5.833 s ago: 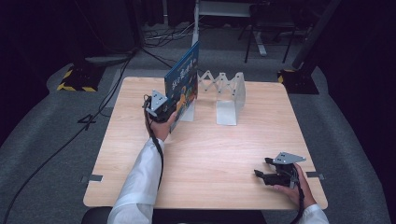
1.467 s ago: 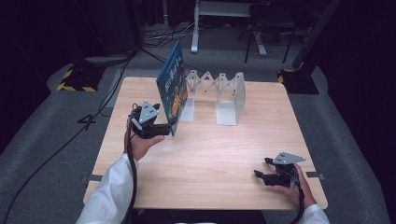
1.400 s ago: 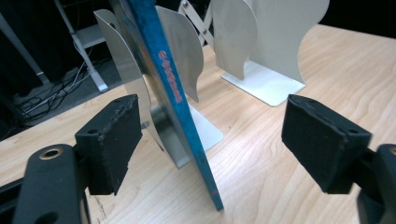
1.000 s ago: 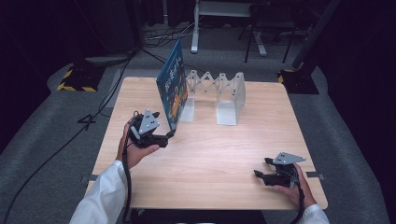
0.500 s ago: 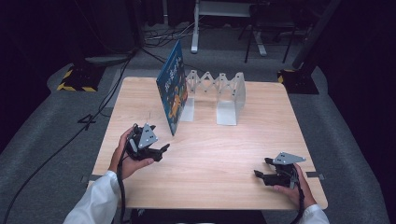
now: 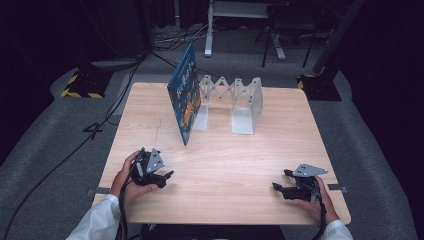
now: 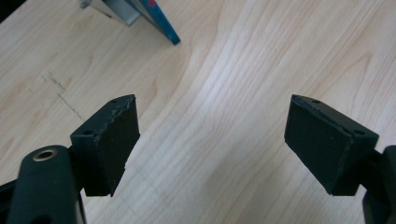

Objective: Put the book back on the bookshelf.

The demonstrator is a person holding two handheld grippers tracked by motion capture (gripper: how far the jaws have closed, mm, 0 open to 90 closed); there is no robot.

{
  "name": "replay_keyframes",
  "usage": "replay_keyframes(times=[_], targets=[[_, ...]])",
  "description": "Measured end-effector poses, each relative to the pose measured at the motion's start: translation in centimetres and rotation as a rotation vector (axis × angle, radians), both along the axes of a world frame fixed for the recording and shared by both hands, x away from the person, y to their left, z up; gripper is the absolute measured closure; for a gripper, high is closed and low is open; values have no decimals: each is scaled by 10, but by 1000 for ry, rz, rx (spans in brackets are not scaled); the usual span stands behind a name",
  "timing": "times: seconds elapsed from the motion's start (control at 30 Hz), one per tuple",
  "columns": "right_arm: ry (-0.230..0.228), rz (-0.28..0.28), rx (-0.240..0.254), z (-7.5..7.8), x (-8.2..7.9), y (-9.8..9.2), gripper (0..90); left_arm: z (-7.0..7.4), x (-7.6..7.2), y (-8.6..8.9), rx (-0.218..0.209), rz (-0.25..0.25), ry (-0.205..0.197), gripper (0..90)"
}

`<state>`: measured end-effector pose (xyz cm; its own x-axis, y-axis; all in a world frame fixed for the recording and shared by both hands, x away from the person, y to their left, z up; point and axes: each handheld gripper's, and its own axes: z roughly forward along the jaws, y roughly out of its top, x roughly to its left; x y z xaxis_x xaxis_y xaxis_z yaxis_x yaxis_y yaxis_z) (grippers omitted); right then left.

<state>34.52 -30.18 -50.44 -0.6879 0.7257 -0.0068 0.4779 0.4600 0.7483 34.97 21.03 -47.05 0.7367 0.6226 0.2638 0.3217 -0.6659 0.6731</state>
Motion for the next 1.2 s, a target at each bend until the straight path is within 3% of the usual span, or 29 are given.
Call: replay_keyframes(times=[0.1, 0.37, 0.5, 0.53, 0.57, 0.7, 0.77, 1.2], targets=[[0, 0, 0, 0, 0, 0, 268, -8, -3, 3, 24, 4, 12, 180], [0, -3, 0, 0, 0, 0, 266, -24, -7, 10, -1, 27, 76, 173], [0, -4, 0, 0, 0, 0, 266, -27, -10, 15, -50, 33, 98, 174], [0, -4, 0, 0, 0, 0, 266, -29, -10, 18, -85, 42, 123, 174], [0, -3, -1, 0, 0, 0, 266, -29, -10, 18, -85, 42, 123, 175], [0, -4, -1, 0, 0, 0, 266, -34, -9, 23, -168, 67, 181, 174], [-1, -4, -1, 0, 0, 0, 266, -34, -9, 26, -182, 72, 209, 173], [-1, -7, -1, 0, -1, 0, 263, -34, -9, 26, -182, 74, 210, 168]])
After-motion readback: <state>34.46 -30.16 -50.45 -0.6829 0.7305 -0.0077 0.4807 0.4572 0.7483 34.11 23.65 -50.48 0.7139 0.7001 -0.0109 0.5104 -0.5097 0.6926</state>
